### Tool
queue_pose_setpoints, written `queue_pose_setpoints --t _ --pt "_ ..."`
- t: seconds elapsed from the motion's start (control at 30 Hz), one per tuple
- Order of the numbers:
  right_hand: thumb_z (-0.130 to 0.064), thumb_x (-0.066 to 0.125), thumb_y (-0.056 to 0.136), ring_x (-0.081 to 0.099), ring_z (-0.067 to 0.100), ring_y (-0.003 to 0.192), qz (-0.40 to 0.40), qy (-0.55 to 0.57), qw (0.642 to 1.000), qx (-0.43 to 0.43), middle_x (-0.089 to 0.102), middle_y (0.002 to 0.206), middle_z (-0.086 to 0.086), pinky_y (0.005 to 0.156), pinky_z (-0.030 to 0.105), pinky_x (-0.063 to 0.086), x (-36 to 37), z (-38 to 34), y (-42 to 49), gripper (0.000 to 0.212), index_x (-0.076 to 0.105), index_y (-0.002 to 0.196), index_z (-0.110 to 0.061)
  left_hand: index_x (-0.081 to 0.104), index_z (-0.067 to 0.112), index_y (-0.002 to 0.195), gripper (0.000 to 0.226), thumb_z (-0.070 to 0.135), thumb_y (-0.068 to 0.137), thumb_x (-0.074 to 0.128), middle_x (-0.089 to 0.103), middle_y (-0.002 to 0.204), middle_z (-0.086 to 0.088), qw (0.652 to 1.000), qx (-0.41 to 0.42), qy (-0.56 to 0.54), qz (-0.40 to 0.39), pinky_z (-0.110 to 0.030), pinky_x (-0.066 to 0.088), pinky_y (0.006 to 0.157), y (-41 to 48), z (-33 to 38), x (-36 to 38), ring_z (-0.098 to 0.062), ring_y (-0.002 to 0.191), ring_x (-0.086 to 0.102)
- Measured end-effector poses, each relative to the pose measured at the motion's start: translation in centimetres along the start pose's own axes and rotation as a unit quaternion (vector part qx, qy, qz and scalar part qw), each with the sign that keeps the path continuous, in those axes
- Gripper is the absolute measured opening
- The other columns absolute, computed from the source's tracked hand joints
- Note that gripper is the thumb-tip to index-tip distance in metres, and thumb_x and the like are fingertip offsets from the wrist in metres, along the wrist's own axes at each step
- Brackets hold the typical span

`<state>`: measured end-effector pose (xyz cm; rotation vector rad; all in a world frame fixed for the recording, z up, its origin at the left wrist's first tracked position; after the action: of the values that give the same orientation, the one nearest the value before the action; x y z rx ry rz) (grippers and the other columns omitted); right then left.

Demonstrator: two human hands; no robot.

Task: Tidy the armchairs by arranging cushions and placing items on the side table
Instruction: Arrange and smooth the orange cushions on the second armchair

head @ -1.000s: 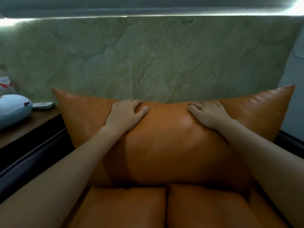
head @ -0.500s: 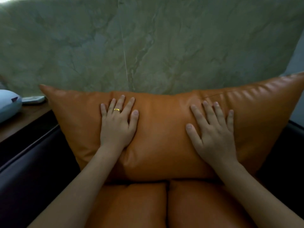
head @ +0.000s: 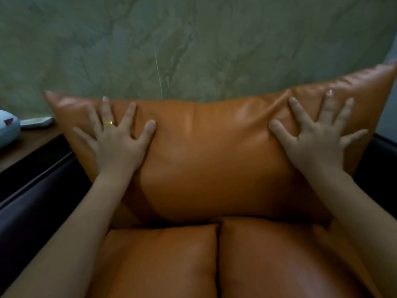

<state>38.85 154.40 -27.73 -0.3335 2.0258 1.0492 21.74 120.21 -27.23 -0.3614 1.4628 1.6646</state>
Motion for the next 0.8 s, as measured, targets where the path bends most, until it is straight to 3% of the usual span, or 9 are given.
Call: queue_pose_setpoints --t 0.17,0.3,0.6,0.7,0.8 --pt "-0.091 0.016 0.077 -0.004 0.042 0.152 -0.057 -0.033 0.998 0.009 0.009 0.167 0.012 0.106 0.082 -0.003 1.8 -1.5 5.4 0.083 0.029 0.15 -0.052 0.046 0.043 0.144 0.08 0.088 0.083 0.019 0.03 0.161 -0.007 0.998 -0.007 -0.015 -0.063 -0.076 -0.003 0.112 4.7 0.9 2.9 -0.036 0.152 0.008" --pt "-0.088 0.018 0.082 0.002 0.043 0.152 -0.038 -0.056 0.998 -0.004 0.017 0.165 0.013 0.106 0.081 -0.001 2.7 -0.8 2.7 0.078 0.032 0.149 -0.051 0.051 0.041 0.141 0.076 0.084 0.088 0.019 0.041 0.153 -0.004 0.999 -0.007 -0.007 -0.052 -0.073 -0.001 0.114 1.4 0.0 3.1 -0.033 0.151 0.015" --pt "-0.087 0.016 0.083 -0.002 0.041 0.152 -0.163 -0.086 0.983 -0.005 0.011 0.166 0.017 0.112 0.074 -0.005 -1.0 -2.0 3.0 0.081 0.027 0.153 -0.048 0.046 0.038 0.145 0.072 0.077 0.092 0.016 0.043 0.153 -0.004 0.987 -0.004 0.019 -0.16 -0.078 -0.001 0.11 1.3 1.4 -0.1 -0.034 0.15 0.017" --pt "-0.076 0.023 0.091 -0.002 0.032 0.153 -0.144 -0.024 0.985 -0.09 0.015 0.165 0.014 0.117 0.068 -0.005 -2.2 -5.6 4.4 0.07 0.025 0.154 -0.046 0.048 0.031 0.143 0.059 0.063 0.099 0.026 0.05 0.146 -0.003 0.988 0.03 -0.066 -0.133 -0.078 0.002 0.11 2.8 5.1 -1.9 -0.024 0.145 0.032" --pt "-0.072 0.021 0.094 0.003 0.03 0.154 -0.184 -0.039 0.963 -0.193 0.022 0.165 0.007 0.116 0.067 -0.008 -0.9 -10.6 4.9 0.064 0.023 0.154 -0.048 0.038 0.039 0.15 0.056 0.062 0.1 0.024 0.039 0.157 0.002 0.968 0.111 -0.074 -0.213 -0.075 -0.001 0.111 3.6 8.8 -1.0 -0.019 0.15 0.023"
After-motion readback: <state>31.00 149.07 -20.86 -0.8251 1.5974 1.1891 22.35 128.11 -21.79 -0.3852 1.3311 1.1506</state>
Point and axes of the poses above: each hand's wrist, its own y-axis towards the middle knuckle, its own x-axis out of the palm, z = x × y, the point moved 2 cm from there along y, towards the middle knuckle
